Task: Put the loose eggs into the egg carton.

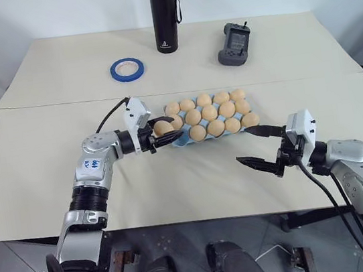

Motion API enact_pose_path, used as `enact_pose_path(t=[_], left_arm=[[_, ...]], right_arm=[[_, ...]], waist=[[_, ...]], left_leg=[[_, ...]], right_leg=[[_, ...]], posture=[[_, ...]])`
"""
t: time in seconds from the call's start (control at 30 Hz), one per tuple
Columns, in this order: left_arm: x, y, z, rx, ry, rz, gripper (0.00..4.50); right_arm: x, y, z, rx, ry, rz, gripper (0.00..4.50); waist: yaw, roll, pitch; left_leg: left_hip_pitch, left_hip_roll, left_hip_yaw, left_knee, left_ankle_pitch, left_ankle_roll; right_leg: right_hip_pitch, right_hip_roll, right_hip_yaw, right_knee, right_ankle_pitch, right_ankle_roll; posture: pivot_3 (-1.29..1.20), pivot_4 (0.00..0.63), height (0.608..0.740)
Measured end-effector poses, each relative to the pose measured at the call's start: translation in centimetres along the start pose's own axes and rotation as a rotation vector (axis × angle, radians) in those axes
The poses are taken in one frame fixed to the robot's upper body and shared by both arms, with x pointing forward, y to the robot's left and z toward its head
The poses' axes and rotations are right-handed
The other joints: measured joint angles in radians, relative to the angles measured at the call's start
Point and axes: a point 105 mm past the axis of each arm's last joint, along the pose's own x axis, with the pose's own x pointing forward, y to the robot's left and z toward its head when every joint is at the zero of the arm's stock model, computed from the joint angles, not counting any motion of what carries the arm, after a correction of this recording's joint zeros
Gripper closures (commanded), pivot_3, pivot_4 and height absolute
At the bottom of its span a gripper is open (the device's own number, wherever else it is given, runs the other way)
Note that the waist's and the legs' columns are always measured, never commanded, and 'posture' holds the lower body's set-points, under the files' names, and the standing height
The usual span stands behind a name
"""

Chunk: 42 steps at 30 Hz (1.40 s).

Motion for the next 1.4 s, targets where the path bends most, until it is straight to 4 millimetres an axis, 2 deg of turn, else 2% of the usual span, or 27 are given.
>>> enact_pose_path(t=[0.03, 0.07, 0.4, 0.53, 0.63, 0.73, 0.9, 1.03, 1.23, 1.4], left_arm=[[0.1, 0.0, -0.2, -0.006, 0.003, 0.0, 0.2], [0.3, -0.1, -0.3, -0.012, 0.004, 0.001, 0.05], [0.5, 0.3, -0.4, -0.019, -0.001, 0.021, 0.05], [-0.1, 1.0, -0.2, -0.014, 0.0, 0.064, 0.05], [-1.4, 1.7, 0.4, 0.004, -0.024, 0.118, 0.05], [-2.6, 1.9, -0.3, -0.001, -0.009, 0.146, 0.05], [-2.8, 2.1, -0.6, -0.01, -0.011, 0.171, 0.05], [-2.8, 2.4, -0.4, -0.003, -0.016, 0.188, 0.05], [-3.1, 2.7, 0.1, 0.013, -0.026, 0.204, 0.05], [-4.1, 3.4, 0.4, 0.023, -0.023, 0.241, 0.05]], right_arm=[[0.0, 0.0, 0.0, 0.001, 0.001, 0.0, 0.0], [-0.1, 0.0, -0.1, 0.003, 0.002, -0.002, 0.0], [-0.3, 0.1, -0.6, 0.017, 0.009, -0.016, 0.0], [-0.3, 0.1, -0.5, 0.017, 0.008, -0.023, 0.0], [-0.5, 0.1, -0.3, 0.012, 0.001, -0.032, 0.0], [-0.4, 0.3, 0.0, 0.009, -0.008, -0.024, 0.0], [0.3, 1.0, 0.7, 0.007, -0.037, 0.001, 0.0], [0.8, 1.4, 0.5, 0.027, -0.043, 0.019, 0.0], [0.9, 1.7, 0.7, 0.024, -0.042, 0.027, 0.0], [0.9, 1.8, 0.5, 0.032, -0.037, 0.027, 0.0]], waist=[[0.0, 0.0, 0.0], [0.0, 0.0, 0.0], [-0.001, 0.0, 0.0], [-0.002, 0.0, 0.0], [-0.002, 0.0, 0.0], [-0.001, 0.0, 0.0], [0.001, 0.0, 0.0], [0.003, 0.0, 0.0], [0.001, 0.0, 0.0], [0.0, 0.0, 0.0]], left_leg=[[0.0, 0.0, 0.0, 0.0, 0.0, 0.0], [0.0, 0.0, 0.0, 0.0, 0.0, 0.0], [0.0, 0.0, 0.0, 0.0, 0.0, 0.0], [0.0, 0.0, 0.0, 0.0, 0.0, 0.0], [0.0, 0.0, 0.0, -0.001, 0.0, 0.0], [0.0, 0.0, 0.0, -0.001, 0.0, 0.0], [0.0, 0.0, 0.0, 0.0, 0.0, 0.0], [0.0, 0.0, 0.0, 0.0, 0.0, 0.0], [0.0, 0.0, 0.0, -0.001, 0.0, 0.0], [0.0, 0.0, 0.0, 0.0, 0.0, 0.0]], right_leg=[[0.0, 0.0, 0.0, 0.0, 0.0, 0.0], [0.0, 0.0, 0.0, 0.0, 0.0, 0.0], [0.0, 0.0, 0.0, 0.0, 0.0, 0.0], [0.0, 0.0, 0.0, 0.0, 0.0, 0.0], [0.0, 0.0, 0.0, 0.0, 0.0, 0.0], [0.0, 0.0, 0.0, 0.0, 0.0, 0.0], [0.001, 0.0, 0.0, 0.0, 0.0, 0.0], [0.0, 0.0, 0.0, 0.0, 0.0, 0.0], [0.0, 0.0, 0.0, -0.001, 0.0, 0.0], [0.0, 0.0, 0.0, 0.0, 0.0, 0.0]], posture=[[0.0, 0.15, 0.74], [0.0, 0.15, 0.74], [0.0, 0.15, 0.74], [0.0, 0.15, 0.74], [0.0, 0.15, 0.74], [0.0, 0.15, 0.74], [0.0, 0.15, 0.74], [0.0, 0.15, 0.74], [0.0, 0.15, 0.74], [0.0, 0.15, 0.74]])
